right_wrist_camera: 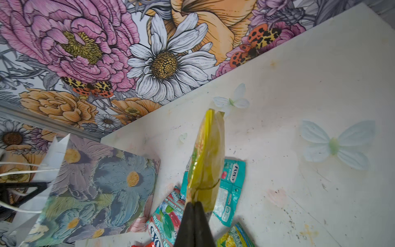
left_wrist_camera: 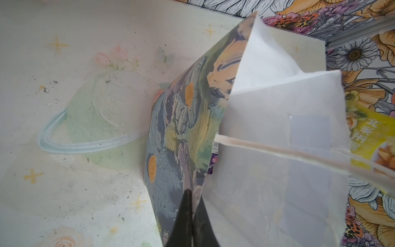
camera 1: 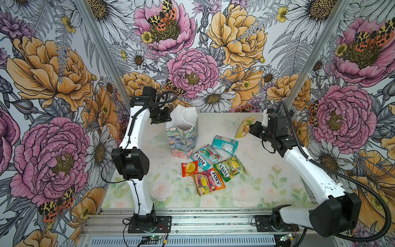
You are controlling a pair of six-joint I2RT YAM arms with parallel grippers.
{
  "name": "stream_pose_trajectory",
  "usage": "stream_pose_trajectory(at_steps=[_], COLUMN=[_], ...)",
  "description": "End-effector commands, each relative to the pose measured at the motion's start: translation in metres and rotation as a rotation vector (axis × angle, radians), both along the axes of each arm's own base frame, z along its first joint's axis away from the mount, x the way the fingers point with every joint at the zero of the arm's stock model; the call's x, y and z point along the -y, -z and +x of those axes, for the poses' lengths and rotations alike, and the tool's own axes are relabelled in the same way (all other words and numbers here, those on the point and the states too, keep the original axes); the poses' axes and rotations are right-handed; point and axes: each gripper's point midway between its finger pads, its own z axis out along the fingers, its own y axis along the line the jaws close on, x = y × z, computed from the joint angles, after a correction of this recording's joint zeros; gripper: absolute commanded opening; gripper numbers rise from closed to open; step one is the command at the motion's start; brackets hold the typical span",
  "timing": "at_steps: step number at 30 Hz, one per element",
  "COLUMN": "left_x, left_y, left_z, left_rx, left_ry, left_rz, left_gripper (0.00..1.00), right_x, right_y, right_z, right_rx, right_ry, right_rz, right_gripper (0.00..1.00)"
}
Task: Place the snacks into the paper bag
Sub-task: Pick up the snack from the middle-right of the table, then place the snack in the paper bag.
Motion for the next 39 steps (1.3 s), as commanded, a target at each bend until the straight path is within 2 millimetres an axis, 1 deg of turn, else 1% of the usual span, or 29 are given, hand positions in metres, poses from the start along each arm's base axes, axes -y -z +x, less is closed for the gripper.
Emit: stream_pose_trajectory(at_steps=[1,8,17,19,21,27,32,36,39], left_x=[0.007,0.008,0.009,0.009,0.009,0.009,0.010,0.010,0.012], left_y=[-0.011,-0.011,-0.010,-0.011,-0.013,-0.010,-0.013,-0.012,-0.012], left_z=[-0.006,-0.006,-0.007,-0.007,-0.007,-0.006,-0.007,-0.008,-0.009], left_rx=[0.028,0.027,0.022,0.026,0.031,0.023,0.028,0.026,0.024], left_ry=[0.026,0.030,0.035,0.034,0.034,0.034,0.037,0.039,0.040], left_rz=[-0.008,-0.012,-0.020,-0.018,-0.018,-0.020,-0.025,-0.028,-0.033], left_gripper=[0.00,0.00,0.00,0.00,0.00,0.00,0.00,0.00,0.00], right_x=[-0.018,-0.061,-0.108,-0.117,-0.125,-0.144,-0.163,-0.185,-0.202], right_y=[-0.033,-0.070,-0.114,-0.125,-0.133,-0.161,-0.177,-0.189,-0.198], right_z=[0.008,0.024,0.042,0.045,0.049,0.063,0.075,0.082,0.084], right_rx=[0.075,0.148,0.242,0.268,0.287,0.349,0.387,0.420,0.445], right_ry=[-0.044,-0.133,-0.214,-0.226,-0.237,-0.263,-0.286,-0.314,-0.336], right_rz=[-0.013,-0.012,0.004,0.008,0.008,0.027,0.039,0.048,0.059], right_gripper=[0.00,0.00,0.00,0.00,0.00,0.00,0.00,0.00,0.00])
